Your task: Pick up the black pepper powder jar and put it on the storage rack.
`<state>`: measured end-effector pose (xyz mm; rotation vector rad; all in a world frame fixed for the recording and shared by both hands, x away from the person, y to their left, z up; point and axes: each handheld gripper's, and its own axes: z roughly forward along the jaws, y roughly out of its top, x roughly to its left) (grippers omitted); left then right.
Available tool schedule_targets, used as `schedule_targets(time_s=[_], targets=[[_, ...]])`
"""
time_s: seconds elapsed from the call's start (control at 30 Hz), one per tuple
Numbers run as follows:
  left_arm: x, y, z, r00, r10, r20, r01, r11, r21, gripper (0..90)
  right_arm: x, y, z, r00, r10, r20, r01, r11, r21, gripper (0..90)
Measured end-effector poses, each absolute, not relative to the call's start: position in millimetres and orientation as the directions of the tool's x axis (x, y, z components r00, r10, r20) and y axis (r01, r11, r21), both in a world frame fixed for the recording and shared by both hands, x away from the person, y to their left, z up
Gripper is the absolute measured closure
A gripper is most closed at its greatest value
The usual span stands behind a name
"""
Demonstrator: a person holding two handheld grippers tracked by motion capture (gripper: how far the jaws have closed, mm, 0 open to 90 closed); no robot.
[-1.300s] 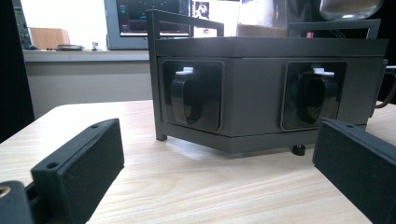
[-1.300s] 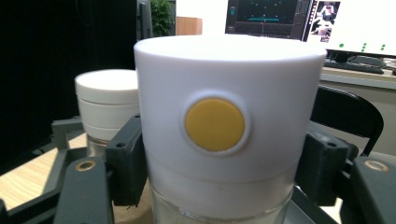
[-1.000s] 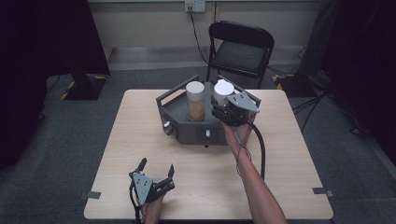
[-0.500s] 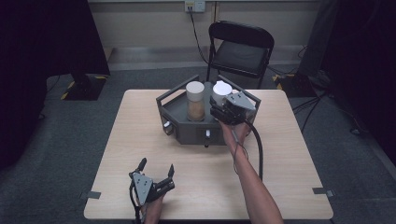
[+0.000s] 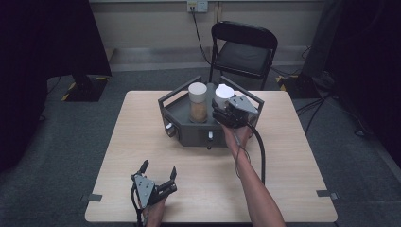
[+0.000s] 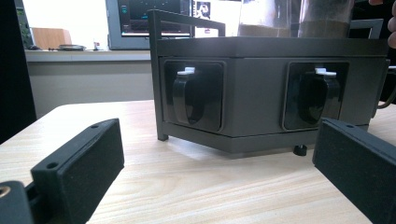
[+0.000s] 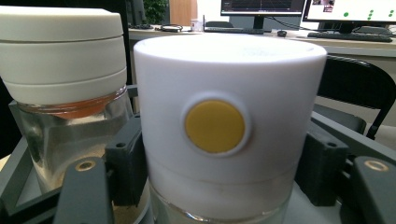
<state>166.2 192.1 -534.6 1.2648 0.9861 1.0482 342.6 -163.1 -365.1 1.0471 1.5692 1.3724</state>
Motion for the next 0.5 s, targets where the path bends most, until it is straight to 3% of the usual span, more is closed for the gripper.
schedule_targets(time_s=[0.5], targets=[[166.1, 191.9, -534.7, 0.243, 0.970, 0.000, -0.061, 0.015, 0.998, 1.5, 341.3, -164.9, -372.7, -0.350, 0.937, -0.016, 0.077, 0.045, 0.996, 30.2]])
